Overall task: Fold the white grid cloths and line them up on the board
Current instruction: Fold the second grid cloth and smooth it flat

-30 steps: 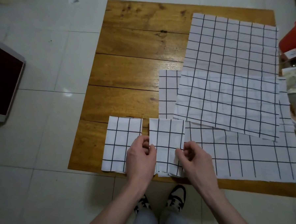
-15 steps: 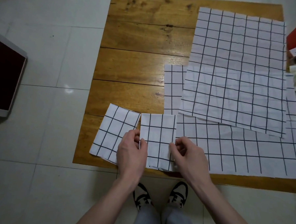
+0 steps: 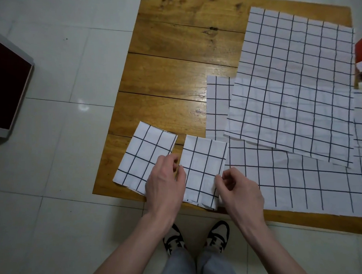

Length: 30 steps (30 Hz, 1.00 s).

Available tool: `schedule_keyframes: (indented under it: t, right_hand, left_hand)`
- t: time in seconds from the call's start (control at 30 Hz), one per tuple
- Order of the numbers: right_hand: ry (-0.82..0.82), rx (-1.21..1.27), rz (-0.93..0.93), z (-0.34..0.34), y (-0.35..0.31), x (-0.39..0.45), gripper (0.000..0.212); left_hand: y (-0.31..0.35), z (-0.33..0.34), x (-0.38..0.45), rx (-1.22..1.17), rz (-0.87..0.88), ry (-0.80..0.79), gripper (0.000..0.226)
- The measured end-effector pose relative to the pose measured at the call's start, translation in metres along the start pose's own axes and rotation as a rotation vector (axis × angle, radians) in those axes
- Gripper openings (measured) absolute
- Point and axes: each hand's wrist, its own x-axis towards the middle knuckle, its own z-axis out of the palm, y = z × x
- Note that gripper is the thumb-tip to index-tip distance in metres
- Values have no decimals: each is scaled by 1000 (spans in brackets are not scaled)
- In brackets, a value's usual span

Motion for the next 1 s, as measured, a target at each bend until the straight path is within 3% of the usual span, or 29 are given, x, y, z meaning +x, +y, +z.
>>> schedule_keyframes:
  t: [0.2,0.4,0.6,1.0]
  right_hand:
    - [12,-14,-14,2,0,-4,14]
    - [50,199,3,-12,2,-4,13]
    - [84,175,-64,-54,-11,-24,40]
    - [250,49,-208,-164,-68,-98,59]
  left_hand:
    - [-16,-2,-3,100,122,64,21]
    - [-12,-6,-11,109,157,27,22]
    - [20,-42,-17,75,246,1,29]
    - [113,-139,-58,183,494,-57,50]
